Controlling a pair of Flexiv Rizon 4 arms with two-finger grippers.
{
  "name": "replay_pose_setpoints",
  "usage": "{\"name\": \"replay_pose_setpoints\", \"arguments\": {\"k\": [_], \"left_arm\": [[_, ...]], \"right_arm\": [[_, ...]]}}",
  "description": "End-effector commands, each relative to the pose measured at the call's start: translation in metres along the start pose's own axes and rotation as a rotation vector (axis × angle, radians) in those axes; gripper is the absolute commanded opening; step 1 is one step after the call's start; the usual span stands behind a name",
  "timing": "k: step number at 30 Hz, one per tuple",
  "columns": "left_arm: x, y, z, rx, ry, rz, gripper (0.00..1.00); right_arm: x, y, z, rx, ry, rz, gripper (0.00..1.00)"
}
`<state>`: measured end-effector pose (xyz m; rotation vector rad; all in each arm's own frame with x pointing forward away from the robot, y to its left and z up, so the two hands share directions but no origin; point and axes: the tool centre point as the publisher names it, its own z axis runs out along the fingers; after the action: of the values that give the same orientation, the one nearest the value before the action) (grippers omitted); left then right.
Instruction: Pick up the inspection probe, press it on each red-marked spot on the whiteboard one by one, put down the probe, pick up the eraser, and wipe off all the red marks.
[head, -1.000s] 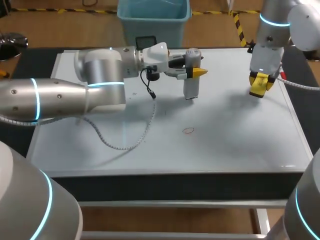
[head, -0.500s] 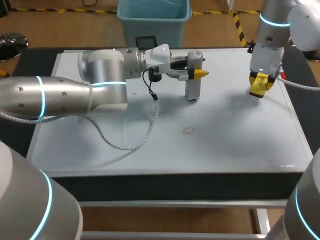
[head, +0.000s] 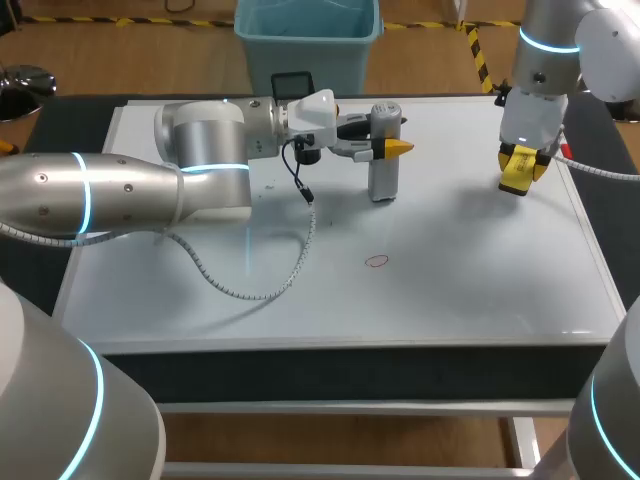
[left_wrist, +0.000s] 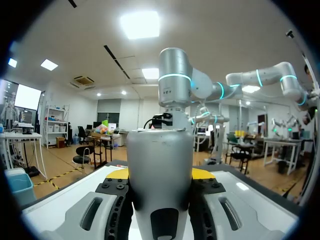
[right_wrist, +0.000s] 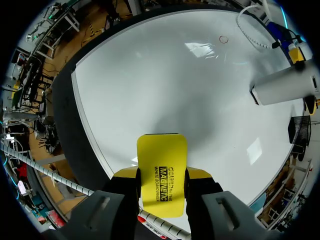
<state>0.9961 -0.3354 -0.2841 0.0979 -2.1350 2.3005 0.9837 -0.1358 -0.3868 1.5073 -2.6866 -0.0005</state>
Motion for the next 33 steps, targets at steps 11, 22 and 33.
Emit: {"name": "replay_pose_setpoints", "arguments": {"k": [11,22,33], "left_arm": [[0.002,-0.003,-0.002,-0.002,-0.004,0.002,0.0],[0.009,-0.049,-0.052,-0.014,-0.042,0.074,0.0],[0.025,-0.055,-0.123,-0.015,-0.124,0.1,0.0]], "right_arm": [[0.0,0.0,0.0,0.001,0.001,-0.002,0.0],[0.0,0.0,0.0,0.001,0.001,-0.002,0.0],[0.0,0.0,0.0,0.001,0.001,-0.002,0.0]]}}
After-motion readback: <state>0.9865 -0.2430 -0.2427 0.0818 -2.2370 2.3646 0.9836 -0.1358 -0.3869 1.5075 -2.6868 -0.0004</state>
